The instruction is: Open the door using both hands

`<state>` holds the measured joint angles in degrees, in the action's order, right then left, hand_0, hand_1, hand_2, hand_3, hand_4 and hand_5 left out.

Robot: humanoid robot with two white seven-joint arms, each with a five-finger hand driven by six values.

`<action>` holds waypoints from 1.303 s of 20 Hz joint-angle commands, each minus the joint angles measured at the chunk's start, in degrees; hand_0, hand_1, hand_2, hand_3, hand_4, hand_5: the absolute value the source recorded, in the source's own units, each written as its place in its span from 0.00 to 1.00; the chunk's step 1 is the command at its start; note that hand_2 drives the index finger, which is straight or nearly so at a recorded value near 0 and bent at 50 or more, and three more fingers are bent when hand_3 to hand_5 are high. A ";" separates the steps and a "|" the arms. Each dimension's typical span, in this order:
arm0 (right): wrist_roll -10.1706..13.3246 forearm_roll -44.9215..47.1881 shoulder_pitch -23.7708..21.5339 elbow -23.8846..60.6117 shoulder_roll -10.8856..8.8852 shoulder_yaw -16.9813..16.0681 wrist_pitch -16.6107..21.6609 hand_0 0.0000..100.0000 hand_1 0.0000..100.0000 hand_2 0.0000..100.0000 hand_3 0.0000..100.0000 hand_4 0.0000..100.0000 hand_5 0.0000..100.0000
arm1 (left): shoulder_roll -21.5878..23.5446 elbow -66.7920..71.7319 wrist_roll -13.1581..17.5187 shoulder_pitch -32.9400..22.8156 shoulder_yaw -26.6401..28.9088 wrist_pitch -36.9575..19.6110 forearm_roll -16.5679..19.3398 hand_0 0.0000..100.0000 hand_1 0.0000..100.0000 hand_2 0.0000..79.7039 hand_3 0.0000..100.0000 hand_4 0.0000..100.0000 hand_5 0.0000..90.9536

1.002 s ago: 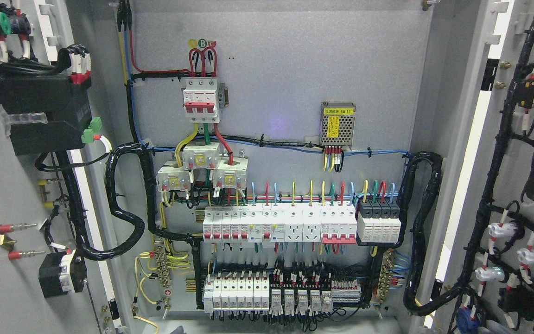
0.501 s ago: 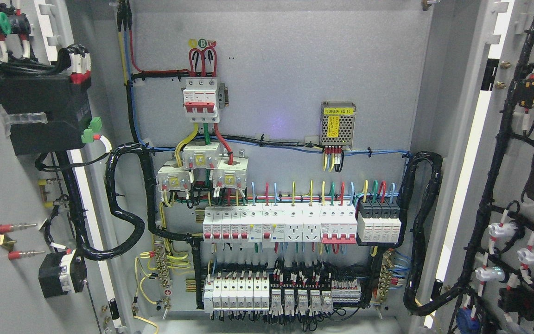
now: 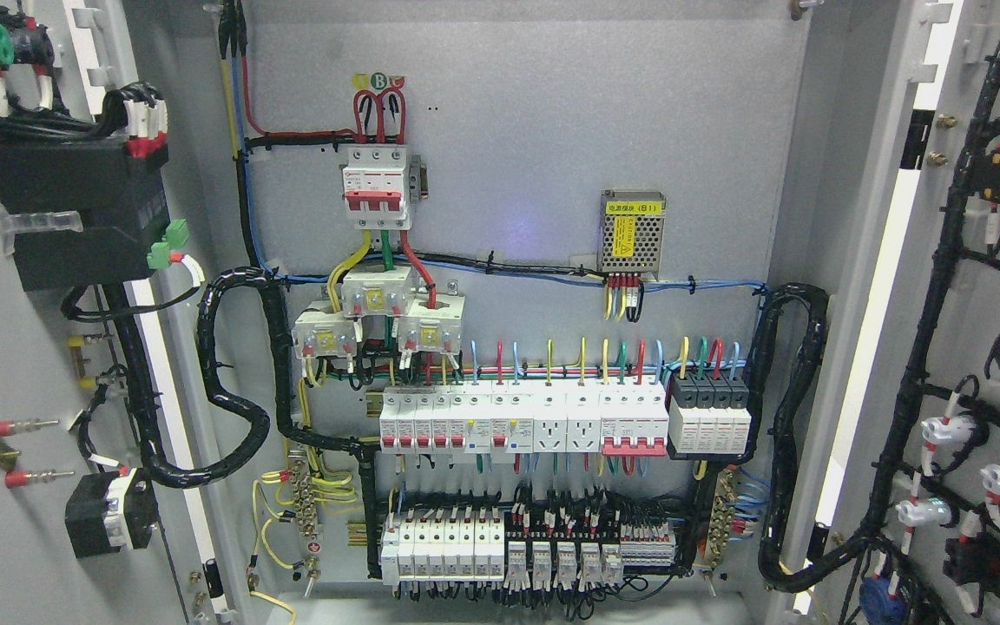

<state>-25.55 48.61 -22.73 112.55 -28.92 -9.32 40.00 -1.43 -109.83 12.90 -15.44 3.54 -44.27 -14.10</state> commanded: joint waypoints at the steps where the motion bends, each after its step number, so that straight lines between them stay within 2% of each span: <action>1: -0.02 0.43 -0.30 -3.04 -0.17 -4.03 -0.01 0.12 0.39 0.00 0.00 0.00 0.00 | 0.90 0.14 0.02 -0.12 6.29 -41.69 -2.07 0.12 0.39 0.00 0.00 0.00 0.00; 12: -0.11 0.52 -2.31 -3.66 0.35 -9.13 0.43 0.12 0.39 0.00 0.00 0.00 0.00 | 3.80 2.42 -0.07 -0.56 14.91 -41.07 -6.90 0.12 0.39 0.00 0.00 0.00 0.00; 18: -0.11 2.89 -3.98 -3.83 0.53 -11.15 0.43 0.12 0.39 0.00 0.00 0.00 0.00 | 9.77 9.71 -3.05 0.58 16.85 -41.07 -7.96 0.12 0.39 0.00 0.00 0.00 0.00; 26: -0.11 5.61 -5.48 -5.41 0.53 -11.94 0.52 0.12 0.39 0.00 0.00 0.00 0.00 | 14.26 13.32 -3.14 3.48 18.87 -40.81 -11.21 0.12 0.39 0.00 0.00 0.00 0.00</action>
<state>-25.65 52.38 -27.04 108.65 -28.57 -18.52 40.49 6.66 -102.00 9.88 -13.70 18.11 -44.27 -22.96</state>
